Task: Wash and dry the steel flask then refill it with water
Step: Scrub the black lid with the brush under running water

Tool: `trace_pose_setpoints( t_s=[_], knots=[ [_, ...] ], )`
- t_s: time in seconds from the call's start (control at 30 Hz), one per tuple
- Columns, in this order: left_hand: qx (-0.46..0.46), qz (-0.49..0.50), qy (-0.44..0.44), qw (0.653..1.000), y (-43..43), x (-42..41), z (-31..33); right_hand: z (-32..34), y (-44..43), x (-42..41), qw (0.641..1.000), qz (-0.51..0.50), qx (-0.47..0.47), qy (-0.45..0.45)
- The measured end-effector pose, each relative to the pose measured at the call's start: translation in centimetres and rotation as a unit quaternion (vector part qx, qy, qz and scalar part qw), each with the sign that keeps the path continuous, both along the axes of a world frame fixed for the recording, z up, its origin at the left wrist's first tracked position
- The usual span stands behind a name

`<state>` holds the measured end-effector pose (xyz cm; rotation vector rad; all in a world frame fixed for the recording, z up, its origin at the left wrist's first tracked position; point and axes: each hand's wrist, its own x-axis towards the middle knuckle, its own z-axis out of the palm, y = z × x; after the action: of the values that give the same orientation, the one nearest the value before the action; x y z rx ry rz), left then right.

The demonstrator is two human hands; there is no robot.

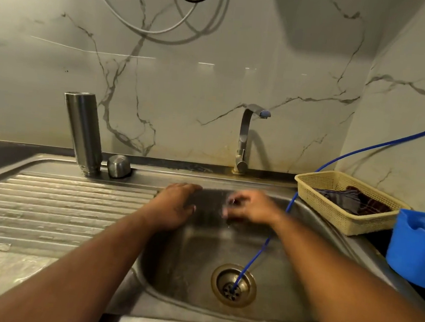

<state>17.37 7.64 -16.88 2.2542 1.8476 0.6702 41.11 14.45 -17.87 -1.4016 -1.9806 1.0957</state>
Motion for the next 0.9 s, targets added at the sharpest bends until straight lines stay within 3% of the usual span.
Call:
trace_pose_setpoints(
  t_s=[0.03, 0.07, 0.33, 0.43, 0.47, 0.5, 0.53, 0.57, 0.6, 0.8, 0.9],
  knots=[
    [-0.005, -0.001, -0.003, 1.000, 0.1, -0.1, -0.1, -1.2, 0.1, -0.1, 0.985, -0.011, 0.037, -0.167],
    [-0.013, -0.001, -0.003, 1.000, 0.1, -0.2, -0.2, -2.0, 0.3, -0.2, 0.971, -0.021, 0.056, -0.231],
    [-0.015, -0.009, 0.019, 1.000, -0.1, -0.1, 0.0, 2.2, -0.8, -2.2, 0.988, -0.020, 0.134, -0.074],
    [0.001, -0.006, -0.006, 1.000, -0.4, -0.2, 0.5, 4.2, -0.7, -1.6, 0.989, -0.008, 0.010, 0.149],
    [0.004, -0.007, -0.008, 1.000, -0.4, -0.2, 0.7, 3.7, -0.8, -1.3, 0.984, -0.008, -0.042, 0.176],
    [0.001, -0.006, -0.006, 1.000, -0.5, -0.3, 0.7, 2.6, -0.8, -1.3, 0.993, -0.009, -0.035, 0.109],
    [-0.008, -0.004, -0.005, 1.000, -0.5, -0.5, 0.7, 1.0, -0.9, -1.2, 0.998, -0.025, 0.013, -0.053],
    [-0.019, 0.000, -0.002, 1.000, -0.6, -0.6, 0.6, -0.5, -0.7, -1.1, 0.977, -0.044, 0.054, -0.200],
    [-0.027, 0.001, 0.005, 1.000, -0.6, -0.7, 0.6, -1.3, -0.5, -1.1, 0.962, -0.065, 0.080, -0.252],
    [-0.028, 0.010, 0.009, 1.000, -0.4, -0.8, 0.6, 2.4, -0.9, -1.8, 0.983, -0.073, 0.137, -0.099],
    [-0.030, 0.005, 0.015, 0.999, -0.4, -0.7, 0.7, 5.0, -1.7, -1.8, 0.994, -0.015, 0.018, 0.105]
  ],
)
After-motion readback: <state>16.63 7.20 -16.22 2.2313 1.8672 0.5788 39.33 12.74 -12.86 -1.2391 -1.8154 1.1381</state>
